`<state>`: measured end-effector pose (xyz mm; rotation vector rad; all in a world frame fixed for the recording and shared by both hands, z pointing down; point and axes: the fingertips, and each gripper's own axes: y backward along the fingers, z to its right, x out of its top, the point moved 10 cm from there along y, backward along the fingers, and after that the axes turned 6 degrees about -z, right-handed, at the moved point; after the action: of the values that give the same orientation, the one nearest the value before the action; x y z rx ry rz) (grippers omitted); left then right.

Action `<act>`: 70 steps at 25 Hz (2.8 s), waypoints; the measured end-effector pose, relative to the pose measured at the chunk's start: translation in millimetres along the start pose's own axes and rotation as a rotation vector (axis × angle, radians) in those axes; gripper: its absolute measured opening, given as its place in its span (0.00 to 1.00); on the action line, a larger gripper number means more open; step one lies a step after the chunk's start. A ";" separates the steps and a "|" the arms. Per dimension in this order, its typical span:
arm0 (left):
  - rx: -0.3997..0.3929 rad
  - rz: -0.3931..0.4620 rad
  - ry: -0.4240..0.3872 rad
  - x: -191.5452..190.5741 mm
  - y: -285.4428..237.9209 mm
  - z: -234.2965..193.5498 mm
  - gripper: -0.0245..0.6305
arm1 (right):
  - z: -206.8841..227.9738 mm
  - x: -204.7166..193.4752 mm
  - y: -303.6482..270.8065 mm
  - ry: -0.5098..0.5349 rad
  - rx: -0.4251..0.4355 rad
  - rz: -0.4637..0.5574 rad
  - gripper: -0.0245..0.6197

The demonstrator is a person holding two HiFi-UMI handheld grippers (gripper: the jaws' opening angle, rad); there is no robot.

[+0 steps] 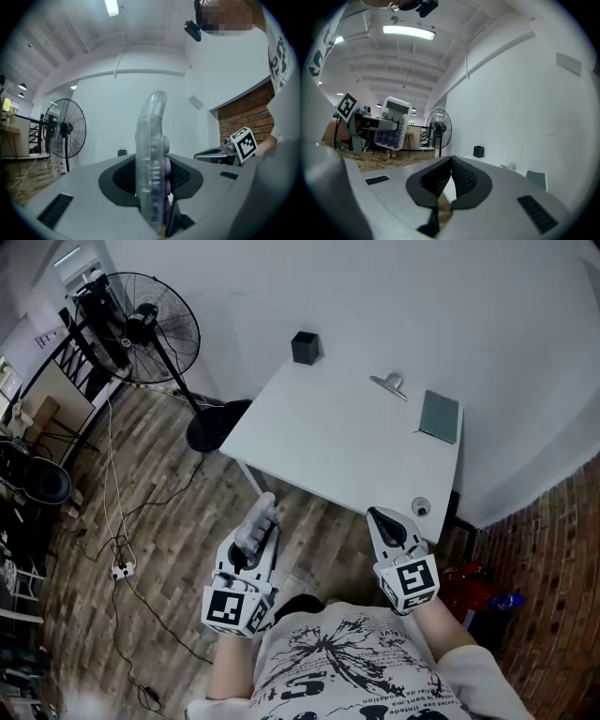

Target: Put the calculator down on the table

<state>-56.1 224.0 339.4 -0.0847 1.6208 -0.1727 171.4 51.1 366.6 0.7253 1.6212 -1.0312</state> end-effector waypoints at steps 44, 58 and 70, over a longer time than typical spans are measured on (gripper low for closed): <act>-0.709 -0.625 0.052 -119.7 -474.4 -168.8 0.26 | 139.7 -57.1 -311.4 -0.332 -0.402 -0.234 0.06; -0.670 -0.723 0.062 -139.4 -509.7 -171.8 0.33 | 151.3 -62.1 -321.7 -0.369 -0.392 -0.230 0.06; -0.612 -0.731 0.070 -147.2 -516.6 -187.1 0.42 | 157.3 -60.9 -333.7 -0.363 -0.377 -0.249 0.06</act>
<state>-260.4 -250.2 578.0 -1.1553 1.6004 -0.2310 -26.9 -236.7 499.3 0.0769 1.5444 -0.9287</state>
